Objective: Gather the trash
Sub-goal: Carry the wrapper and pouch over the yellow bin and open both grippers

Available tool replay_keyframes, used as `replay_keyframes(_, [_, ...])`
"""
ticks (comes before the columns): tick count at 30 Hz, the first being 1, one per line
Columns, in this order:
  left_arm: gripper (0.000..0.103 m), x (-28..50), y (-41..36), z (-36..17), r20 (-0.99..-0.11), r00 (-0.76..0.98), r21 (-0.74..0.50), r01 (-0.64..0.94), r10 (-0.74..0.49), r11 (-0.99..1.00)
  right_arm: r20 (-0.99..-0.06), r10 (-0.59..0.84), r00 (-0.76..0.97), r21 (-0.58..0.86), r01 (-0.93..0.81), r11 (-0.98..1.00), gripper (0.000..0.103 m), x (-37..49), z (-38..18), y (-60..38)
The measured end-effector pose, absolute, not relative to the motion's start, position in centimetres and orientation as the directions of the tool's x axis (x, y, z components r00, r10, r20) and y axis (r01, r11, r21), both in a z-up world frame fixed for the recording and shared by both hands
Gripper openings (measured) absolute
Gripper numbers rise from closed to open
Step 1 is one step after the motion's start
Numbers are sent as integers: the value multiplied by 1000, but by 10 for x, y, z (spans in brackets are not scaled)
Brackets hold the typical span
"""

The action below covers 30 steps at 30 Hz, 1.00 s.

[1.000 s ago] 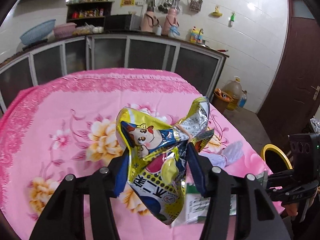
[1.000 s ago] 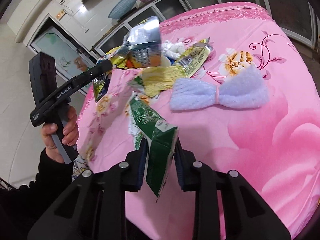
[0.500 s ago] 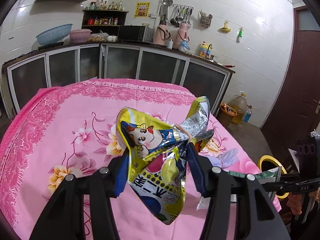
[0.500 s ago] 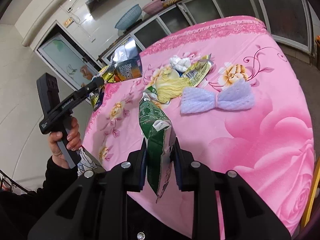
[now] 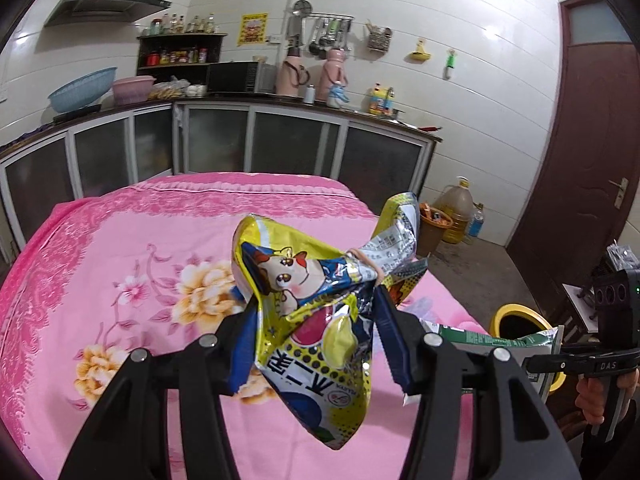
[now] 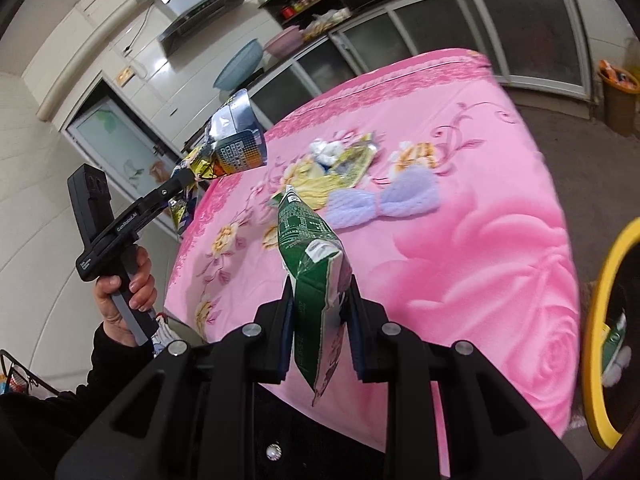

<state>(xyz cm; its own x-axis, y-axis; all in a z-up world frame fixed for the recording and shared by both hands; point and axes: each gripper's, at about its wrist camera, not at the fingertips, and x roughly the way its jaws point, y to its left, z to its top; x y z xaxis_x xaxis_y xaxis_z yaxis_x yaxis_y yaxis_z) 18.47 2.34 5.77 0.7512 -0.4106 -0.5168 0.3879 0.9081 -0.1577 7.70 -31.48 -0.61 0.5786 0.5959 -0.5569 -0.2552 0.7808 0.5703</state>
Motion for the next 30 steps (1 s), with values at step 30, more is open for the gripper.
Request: replay_keyframes(30, [51,192,-278,34,-563,443,-201,746,-698,635,-628,80,774,499,322,804,23,-53,-41,-541])
